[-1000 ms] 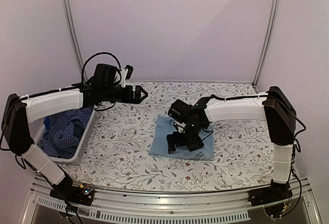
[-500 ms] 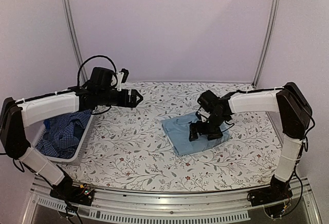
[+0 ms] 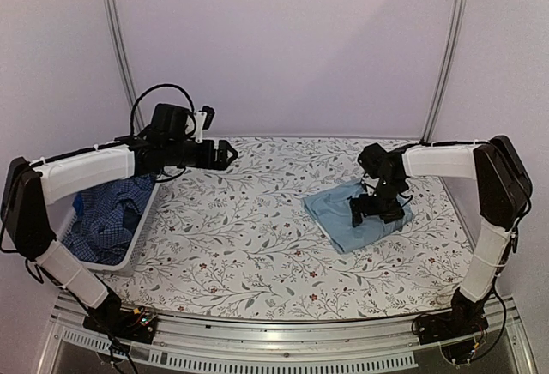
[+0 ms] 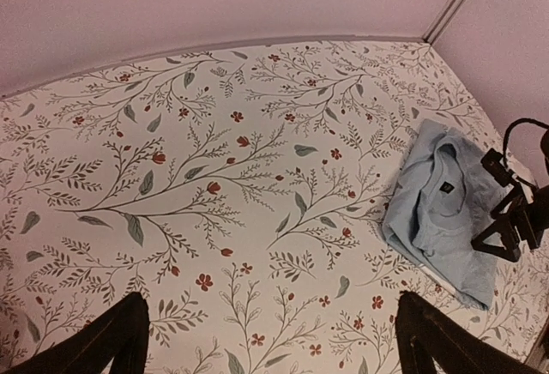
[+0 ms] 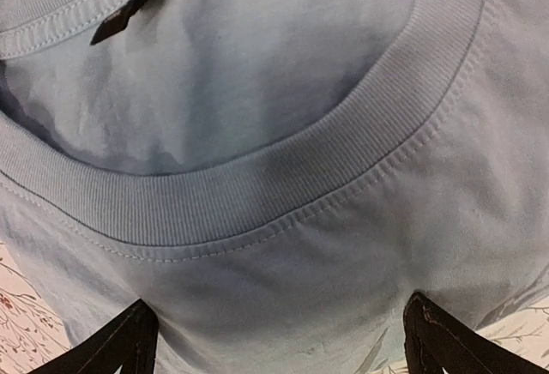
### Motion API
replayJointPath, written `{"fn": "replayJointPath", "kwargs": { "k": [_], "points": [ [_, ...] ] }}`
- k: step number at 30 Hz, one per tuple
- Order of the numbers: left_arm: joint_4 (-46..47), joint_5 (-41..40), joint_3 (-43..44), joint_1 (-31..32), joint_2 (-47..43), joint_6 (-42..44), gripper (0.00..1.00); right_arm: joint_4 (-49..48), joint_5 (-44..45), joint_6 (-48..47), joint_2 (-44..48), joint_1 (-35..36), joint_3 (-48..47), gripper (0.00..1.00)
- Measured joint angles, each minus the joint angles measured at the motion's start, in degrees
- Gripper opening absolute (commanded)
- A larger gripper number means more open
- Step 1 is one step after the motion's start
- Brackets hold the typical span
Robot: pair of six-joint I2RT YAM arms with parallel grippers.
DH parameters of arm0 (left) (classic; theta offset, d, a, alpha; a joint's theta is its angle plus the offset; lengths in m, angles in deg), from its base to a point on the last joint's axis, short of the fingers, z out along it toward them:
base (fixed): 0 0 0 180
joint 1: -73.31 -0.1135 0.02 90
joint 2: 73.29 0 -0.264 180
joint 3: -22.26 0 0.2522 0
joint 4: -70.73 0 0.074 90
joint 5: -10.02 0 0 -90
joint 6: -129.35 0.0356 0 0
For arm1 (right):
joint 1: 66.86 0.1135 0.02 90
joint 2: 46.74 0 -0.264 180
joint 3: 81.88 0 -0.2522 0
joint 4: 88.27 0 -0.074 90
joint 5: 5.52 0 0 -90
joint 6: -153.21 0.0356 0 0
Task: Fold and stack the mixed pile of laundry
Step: Move the square-folded T-shirt to the corner of the board.
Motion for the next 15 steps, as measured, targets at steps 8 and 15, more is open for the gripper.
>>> {"fn": "replayJointPath", "kwargs": {
  "k": [8, 15],
  "points": [
    [0.1, 1.8, 0.1, -0.1, 0.9, 0.1, 1.0, 7.8, 7.9, -1.2, -0.3, 7.3, -14.2, 0.99],
    [0.0, 1.7, 0.9, -0.2, 1.1, -0.3, 1.0, 7.2, 7.8, -2.6, -10.0, 9.8, -16.9, 0.99]
  ]
}}
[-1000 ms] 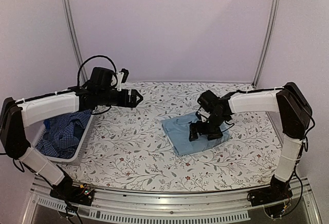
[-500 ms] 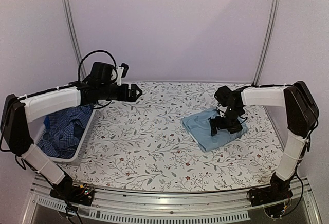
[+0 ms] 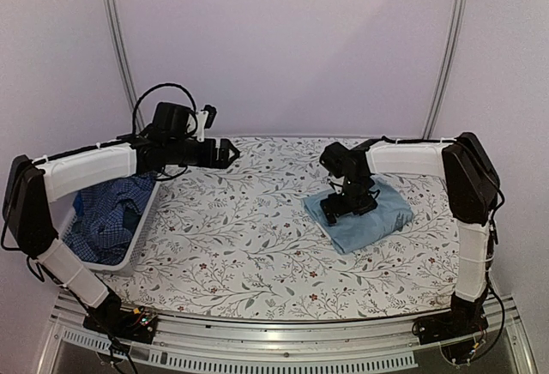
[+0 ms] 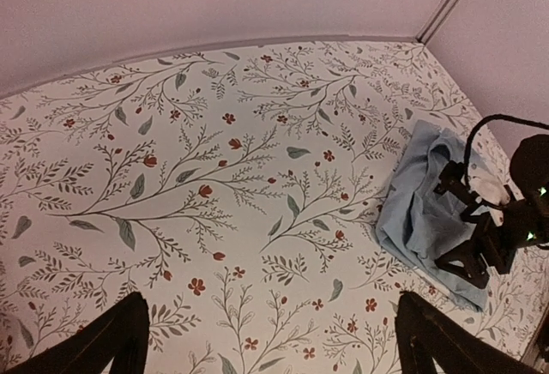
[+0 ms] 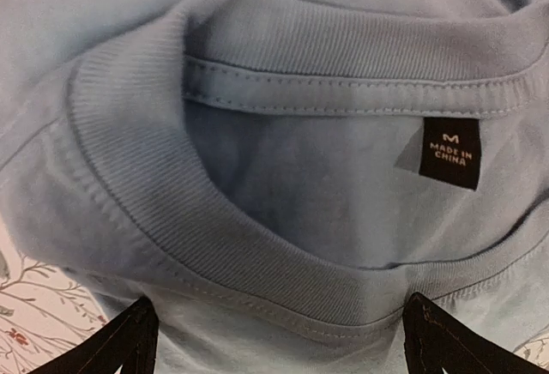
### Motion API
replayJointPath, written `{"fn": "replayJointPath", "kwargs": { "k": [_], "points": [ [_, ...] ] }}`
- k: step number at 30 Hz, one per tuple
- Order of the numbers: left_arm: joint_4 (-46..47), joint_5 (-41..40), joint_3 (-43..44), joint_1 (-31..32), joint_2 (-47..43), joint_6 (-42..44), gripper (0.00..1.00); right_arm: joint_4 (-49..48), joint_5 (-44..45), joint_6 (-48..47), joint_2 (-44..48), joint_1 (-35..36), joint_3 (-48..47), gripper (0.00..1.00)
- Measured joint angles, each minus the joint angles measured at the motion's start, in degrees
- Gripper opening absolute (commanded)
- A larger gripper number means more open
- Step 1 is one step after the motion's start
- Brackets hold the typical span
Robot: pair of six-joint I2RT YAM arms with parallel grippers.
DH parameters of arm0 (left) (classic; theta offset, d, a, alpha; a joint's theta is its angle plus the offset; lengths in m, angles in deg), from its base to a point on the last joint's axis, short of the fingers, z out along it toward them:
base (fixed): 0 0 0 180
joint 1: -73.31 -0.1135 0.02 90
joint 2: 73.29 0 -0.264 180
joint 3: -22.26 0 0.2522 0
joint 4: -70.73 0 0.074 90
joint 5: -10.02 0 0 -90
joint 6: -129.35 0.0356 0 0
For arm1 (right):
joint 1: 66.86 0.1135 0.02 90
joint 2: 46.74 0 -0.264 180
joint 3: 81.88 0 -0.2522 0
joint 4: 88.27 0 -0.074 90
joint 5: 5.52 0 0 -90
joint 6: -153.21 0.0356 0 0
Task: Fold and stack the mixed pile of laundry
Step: Move the square-folded T-shirt to the corner of the board.
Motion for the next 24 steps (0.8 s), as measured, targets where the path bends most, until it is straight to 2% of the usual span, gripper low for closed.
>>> {"fn": "replayJointPath", "kwargs": {
  "k": [2, 10, 19, 24],
  "points": [
    [0.1, -0.2, 0.4, 0.0, 0.0, 0.0, 1.0, -0.3, -0.4, 0.1, -2.6, -0.5, 0.7, 0.99],
    [0.3, -1.0, 0.8, 0.0, 0.0, -0.1, 1.0, -4.6, -4.3, -0.2, -2.2, -5.7, 3.0, 0.99],
    [0.0, -1.7, 2.9, -0.1, 1.0, -0.1, 1.0, -9.6, -3.2, -1.5, -3.8, -22.0, 1.4, 0.99],
    [-0.8, -1.9, 3.8, -0.2, 1.7, 0.1, 1.0, -9.1, -2.2, -3.4, -6.7, -27.3, -3.3, 0.99]
  ]
}}
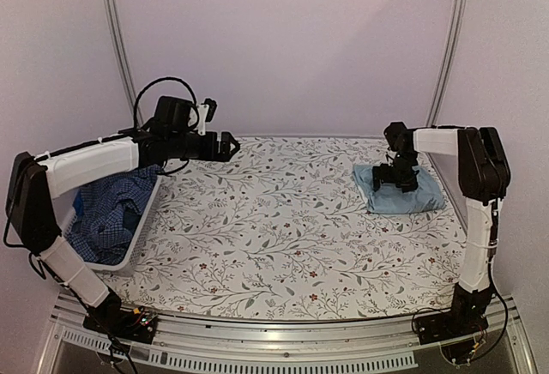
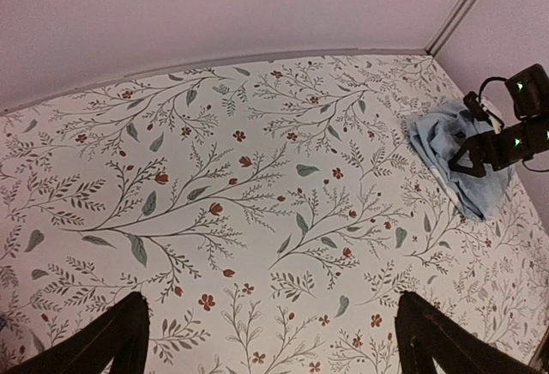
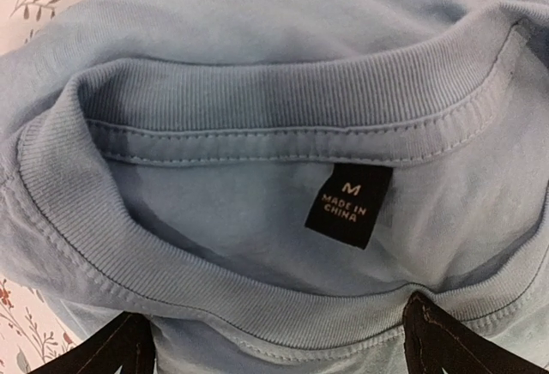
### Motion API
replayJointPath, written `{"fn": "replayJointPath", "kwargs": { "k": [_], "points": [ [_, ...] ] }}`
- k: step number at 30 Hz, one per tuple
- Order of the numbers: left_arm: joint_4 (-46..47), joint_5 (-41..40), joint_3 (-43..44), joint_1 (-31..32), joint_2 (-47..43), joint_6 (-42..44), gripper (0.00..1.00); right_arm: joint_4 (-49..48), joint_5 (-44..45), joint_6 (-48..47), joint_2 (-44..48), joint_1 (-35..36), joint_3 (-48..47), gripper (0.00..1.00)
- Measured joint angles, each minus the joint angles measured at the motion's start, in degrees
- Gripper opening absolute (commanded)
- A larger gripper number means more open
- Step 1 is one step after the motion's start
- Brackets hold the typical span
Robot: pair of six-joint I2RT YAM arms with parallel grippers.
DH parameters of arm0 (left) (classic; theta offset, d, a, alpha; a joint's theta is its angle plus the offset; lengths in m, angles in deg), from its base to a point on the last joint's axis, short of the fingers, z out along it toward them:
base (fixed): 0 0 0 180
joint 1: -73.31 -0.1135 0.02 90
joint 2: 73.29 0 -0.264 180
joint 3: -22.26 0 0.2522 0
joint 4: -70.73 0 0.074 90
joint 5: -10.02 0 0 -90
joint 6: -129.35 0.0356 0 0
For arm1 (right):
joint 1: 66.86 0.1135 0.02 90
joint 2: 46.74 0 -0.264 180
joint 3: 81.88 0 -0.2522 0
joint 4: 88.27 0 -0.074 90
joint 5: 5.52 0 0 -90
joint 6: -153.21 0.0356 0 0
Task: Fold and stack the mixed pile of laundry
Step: Move the square-folded T-shirt to the corner of the board.
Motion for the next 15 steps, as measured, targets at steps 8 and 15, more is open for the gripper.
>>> {"fn": "replayJointPath", "kwargs": {
  "k": [8, 15],
  "points": [
    [-0.6, 0.0, 0.0, -0.1, 0.0, 0.6, 1.0, 5.0, 1.2, -0.4, 1.7, -1.4, -5.1, 0.99],
    [-0.2, 0.0, -1.5, -0.2, -1.2, 0.7, 1.0, 5.0, -4.3, 5.2, 22.0, -1.3, 11.7, 0.99]
  ]
}}
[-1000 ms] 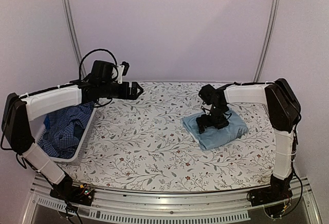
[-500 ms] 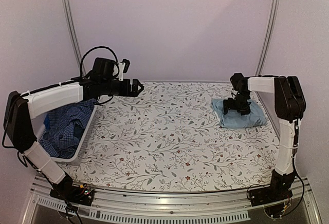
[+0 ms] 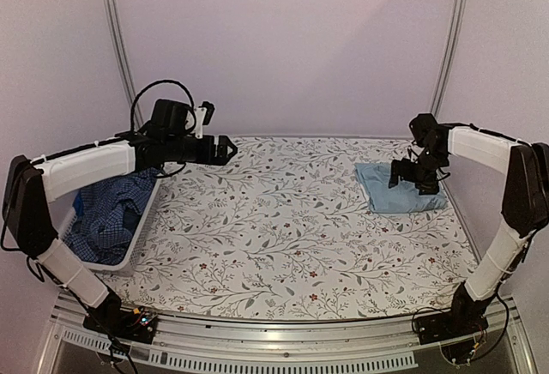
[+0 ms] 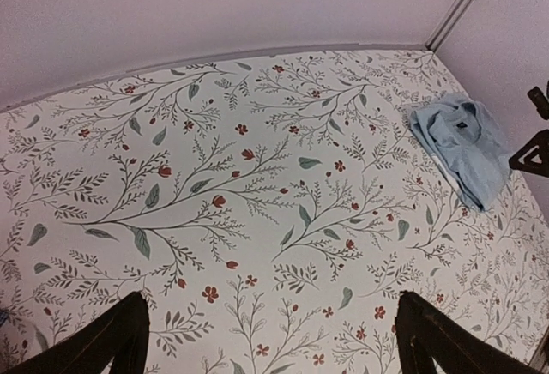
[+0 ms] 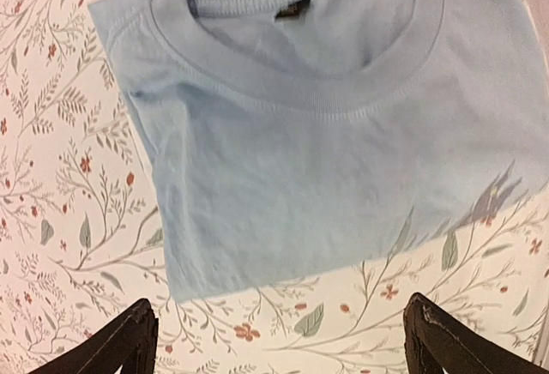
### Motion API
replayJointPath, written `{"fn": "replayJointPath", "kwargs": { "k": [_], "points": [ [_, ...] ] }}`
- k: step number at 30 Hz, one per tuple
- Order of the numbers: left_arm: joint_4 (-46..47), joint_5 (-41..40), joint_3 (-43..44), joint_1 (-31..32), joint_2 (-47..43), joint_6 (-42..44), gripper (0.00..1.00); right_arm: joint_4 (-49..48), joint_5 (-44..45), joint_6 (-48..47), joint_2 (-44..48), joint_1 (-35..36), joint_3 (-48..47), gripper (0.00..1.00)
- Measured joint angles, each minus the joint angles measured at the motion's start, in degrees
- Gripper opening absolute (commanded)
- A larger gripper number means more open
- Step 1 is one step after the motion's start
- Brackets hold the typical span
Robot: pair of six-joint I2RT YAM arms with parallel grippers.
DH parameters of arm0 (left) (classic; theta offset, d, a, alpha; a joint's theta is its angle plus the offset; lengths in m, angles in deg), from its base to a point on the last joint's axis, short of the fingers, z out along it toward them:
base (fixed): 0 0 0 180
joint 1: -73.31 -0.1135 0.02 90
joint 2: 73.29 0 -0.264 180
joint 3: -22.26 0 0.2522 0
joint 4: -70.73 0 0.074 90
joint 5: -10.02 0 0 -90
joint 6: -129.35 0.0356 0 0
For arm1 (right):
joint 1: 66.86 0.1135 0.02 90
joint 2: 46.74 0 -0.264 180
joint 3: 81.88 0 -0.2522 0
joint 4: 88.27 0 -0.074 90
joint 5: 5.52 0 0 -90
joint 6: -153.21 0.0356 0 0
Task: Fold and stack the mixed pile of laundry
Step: Move the square-folded T-shirt to the corner of the board.
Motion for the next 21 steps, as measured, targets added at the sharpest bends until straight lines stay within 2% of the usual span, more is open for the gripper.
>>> {"fn": "replayJointPath", "kwargs": {
  "k": [4, 10, 14, 21],
  "points": [
    [0.5, 0.3, -2.2, -0.2, -1.5, -0.3, 1.0, -0.8, -3.3, 4.2, 7.0, 0.2, 12.0, 0.99],
    [1.0, 0.5, -3.1, -0.3, -2.1, -0.8, 1.0, -3.5, -5.4, 7.5, 6.6, 0.3, 22.4, 0.99],
    [1.0, 0.3, -3.1, -0.3, -2.4, -0.9, 1.0, -5.7, -4.9, 7.7, 2.2, 0.5, 20.8, 0.99],
    [1.0, -0.7, -3.1, -0.5, -3.1, -1.2, 1.0, -7.0, -2.4, 5.9, -7.6, 0.0, 9.1, 0.99]
  ]
}}
